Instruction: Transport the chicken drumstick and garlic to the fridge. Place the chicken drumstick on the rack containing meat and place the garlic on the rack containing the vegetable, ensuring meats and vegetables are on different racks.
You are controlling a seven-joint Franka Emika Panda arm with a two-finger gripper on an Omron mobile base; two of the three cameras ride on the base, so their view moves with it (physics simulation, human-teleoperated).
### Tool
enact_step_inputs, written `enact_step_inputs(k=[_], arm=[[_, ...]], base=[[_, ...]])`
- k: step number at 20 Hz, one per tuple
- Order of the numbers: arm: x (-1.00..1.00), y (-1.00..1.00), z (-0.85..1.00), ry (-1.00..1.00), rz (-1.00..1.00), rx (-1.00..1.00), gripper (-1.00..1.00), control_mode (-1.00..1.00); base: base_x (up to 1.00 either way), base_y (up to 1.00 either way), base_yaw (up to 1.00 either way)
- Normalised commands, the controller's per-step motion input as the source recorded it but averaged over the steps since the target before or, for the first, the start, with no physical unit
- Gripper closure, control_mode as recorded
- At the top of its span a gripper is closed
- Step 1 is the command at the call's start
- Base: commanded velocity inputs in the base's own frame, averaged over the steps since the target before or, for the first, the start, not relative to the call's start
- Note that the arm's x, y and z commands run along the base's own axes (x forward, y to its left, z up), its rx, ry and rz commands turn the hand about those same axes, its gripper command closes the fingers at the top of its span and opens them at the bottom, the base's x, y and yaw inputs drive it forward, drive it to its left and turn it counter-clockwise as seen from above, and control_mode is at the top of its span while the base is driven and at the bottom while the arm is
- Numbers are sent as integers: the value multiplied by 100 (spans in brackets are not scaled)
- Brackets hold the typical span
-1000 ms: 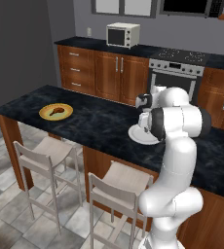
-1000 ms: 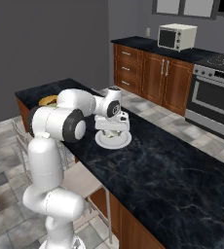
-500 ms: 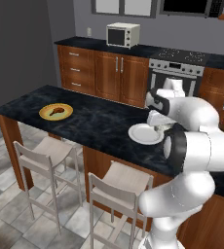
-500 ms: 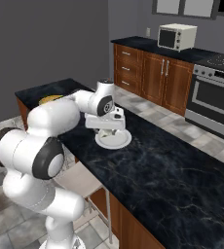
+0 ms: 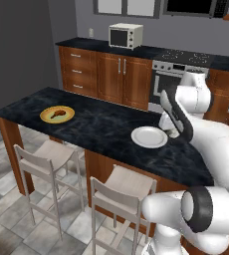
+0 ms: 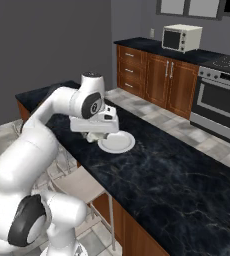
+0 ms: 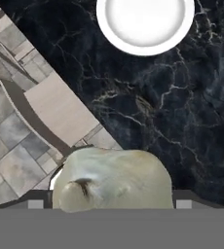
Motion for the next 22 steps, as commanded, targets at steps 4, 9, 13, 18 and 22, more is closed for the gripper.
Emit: enact_step_inputs(k=[4,9,13,18,22], arm=[[-100,28,30,-32,0,-3,100,-100],[-80,18,34,-32,0,-2,100,-100],[-43,15,70,1,0,7,100,-100],[-63,10,69,0,0,4,100,-100],[-72,0,54,-1,0,0,100,-100]], base=[[0,0,0],[0,0,0],[0,0,0],[0,0,0],[0,0,0]])
